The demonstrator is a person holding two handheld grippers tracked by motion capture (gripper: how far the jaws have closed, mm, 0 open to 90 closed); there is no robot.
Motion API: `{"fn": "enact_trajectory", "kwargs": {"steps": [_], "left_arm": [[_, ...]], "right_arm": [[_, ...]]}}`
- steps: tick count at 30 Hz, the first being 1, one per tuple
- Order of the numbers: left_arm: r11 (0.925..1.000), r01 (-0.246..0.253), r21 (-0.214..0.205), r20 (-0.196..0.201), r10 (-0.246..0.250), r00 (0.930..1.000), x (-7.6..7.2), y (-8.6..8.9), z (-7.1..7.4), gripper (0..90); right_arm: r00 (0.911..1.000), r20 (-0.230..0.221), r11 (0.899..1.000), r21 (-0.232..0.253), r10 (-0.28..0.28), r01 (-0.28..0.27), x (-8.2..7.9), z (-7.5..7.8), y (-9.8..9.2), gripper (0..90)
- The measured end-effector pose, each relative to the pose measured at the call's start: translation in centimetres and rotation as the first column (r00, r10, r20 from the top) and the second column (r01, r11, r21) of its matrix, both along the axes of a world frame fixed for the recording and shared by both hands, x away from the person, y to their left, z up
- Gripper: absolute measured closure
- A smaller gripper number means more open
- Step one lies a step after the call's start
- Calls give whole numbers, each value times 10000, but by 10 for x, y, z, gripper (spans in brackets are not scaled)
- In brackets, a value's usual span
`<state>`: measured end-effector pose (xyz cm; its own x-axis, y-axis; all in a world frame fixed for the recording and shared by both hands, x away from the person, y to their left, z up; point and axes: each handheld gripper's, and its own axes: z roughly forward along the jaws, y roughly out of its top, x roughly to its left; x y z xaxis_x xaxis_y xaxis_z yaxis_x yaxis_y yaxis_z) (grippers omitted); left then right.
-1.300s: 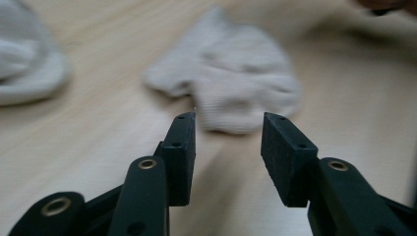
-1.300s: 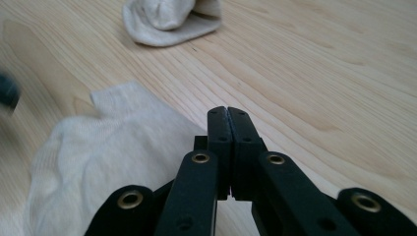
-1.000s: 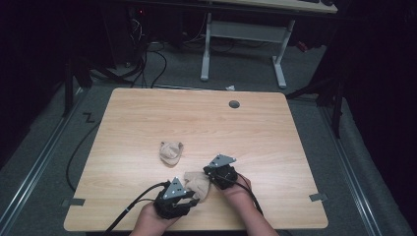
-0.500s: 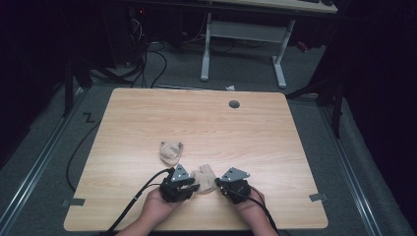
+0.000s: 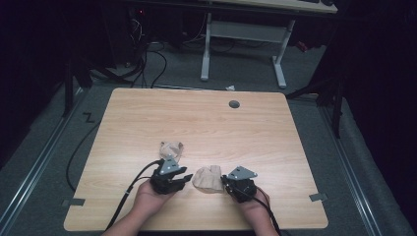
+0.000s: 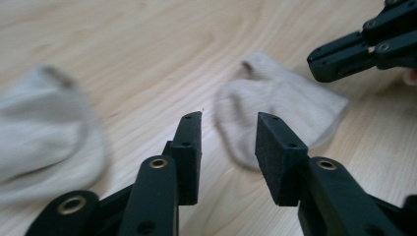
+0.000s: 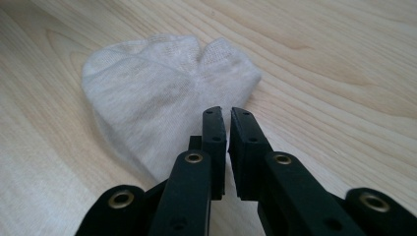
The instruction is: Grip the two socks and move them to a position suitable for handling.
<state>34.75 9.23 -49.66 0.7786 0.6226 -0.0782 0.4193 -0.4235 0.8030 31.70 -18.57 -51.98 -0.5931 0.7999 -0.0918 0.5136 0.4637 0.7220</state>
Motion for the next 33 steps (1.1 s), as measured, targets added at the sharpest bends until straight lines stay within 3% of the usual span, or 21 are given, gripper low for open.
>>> {"fn": "enact_trajectory", "kwargs": {"steps": [1, 4, 6, 8, 9, 10, 12, 16, 18, 21, 22, 23, 25, 26, 27, 28, 29, 30, 32, 33], "left_arm": [[9993, -338, -178, -159, 335, 9993, -6, 18, 7, 571], [9987, -499, -106, -69, 499, 9987, -16, 32, 14, 545], [9956, -932, 63, 625, 926, 9937, -31, 51, 18, 525], [9935, -1137, -62, 641, 1138, 9914, -32, 58, 17, 516], [9876, -1524, -385, 407, 1540, 9872, -28, 69, 16, 516], [9835, -1728, -536, 319, 1747, 9841, -24, 74, 14, 515], [9797, -1928, -554, 232, 1943, 9807, -19, 79, 10, 509], [9799, -1945, -439, 147, 1953, 9806, -15, 83, 6, 507], [9798, -1964, -374, 133, 1970, 9803, -14, 87, 4, 506], [9771, -2050, -576, 19, 2054, 9787, -15, 91, 5, 503], [9768, -2044, -644, 25, 2050, 9788, -16, 91, 5, 504], [9790, -1955, -580, 125, 1965, 9804, -17, 90, 6, 505], [9801, -1926, -488, 199, 1937, 9809, -17, 89, 5, 503], [9807, -1906, -426, 190, 1915, 9813, -17, 88, 4, 503], [9802, -1947, -365, 86, 1951, 9807, -16, 88, 2, 502], [9802, -1947, -365, 86, 1951, 9807, -16, 88, 2, 503], [9796, -1977, -360, 38, 1980, 9802, -16, 89, 2, 503], [9796, -1977, -360, 38, 1980, 9802, -16, 89, 2, 502], [9792, -1989, -404, 73, 1994, 9799, -17, 89, 3, 502], [9788, -2005, -417, 86, 2010, 9795, -17, 89, 3, 502]], "right_arm": [[9994, -257, 9997, -116, 230, -233, 7, -4, 5, 838], [9989, -270, 9992, -144, 379, -383, 11, -7, 10, 826], [9980, -173, 9978, -241, 607, -612, 20, -7, 22, 823], [9979, -128, 9974, -323, 635, -639, 22, -7, 24, 812], [9990, 187, 9969, -693, 398, -384, 24, -3, 29, 799], [9989, 276, 9978, -563, 378, -362, 24, -1, 31, 788], [9981, 416, 9989, -140, 452, -447, 21, 6, 37, 772], [9970, 445, 9969, -507, 629, -606, 19, 3, 50, 769], [9955, 103, 9929, -744, 937, -927, 21, -3, 52, 800], [9836, -74, 9834, -185, 1802, -1803, 13, -6, 49, 801], [9827, -62, 9827, -134, 1849, -1849, 9, -6, 48, 792], [9875, 12, 9874, -70, 1579, -1579, 4, -1, 50, 746], [9834, 529, 9841, 296, 1734, -1751, -4, 12, 61, 695], [9834, 529, 9841, 296, 1734, -1751, -4, 12, 61, 695], [9674, 725, 9674, 569, 2427, -2469, -12, 20, 84, 640], [9608, 680, 9604, 576, 2686, -2726, -14, 19, 92, 615], [9537, 610, 9539, 409, 2945, -2972, -16, 16, 103, 590], [9537, 610, 9539, 409, 2945, -2972, -16, 16, 103, 590], [9487, 539, 9491, -662, 3114, -3078, -17, 5, 120, 556], [9570, 452, 9532, -1143, 2865, -2799, -14, -1, 124, 541]]}}
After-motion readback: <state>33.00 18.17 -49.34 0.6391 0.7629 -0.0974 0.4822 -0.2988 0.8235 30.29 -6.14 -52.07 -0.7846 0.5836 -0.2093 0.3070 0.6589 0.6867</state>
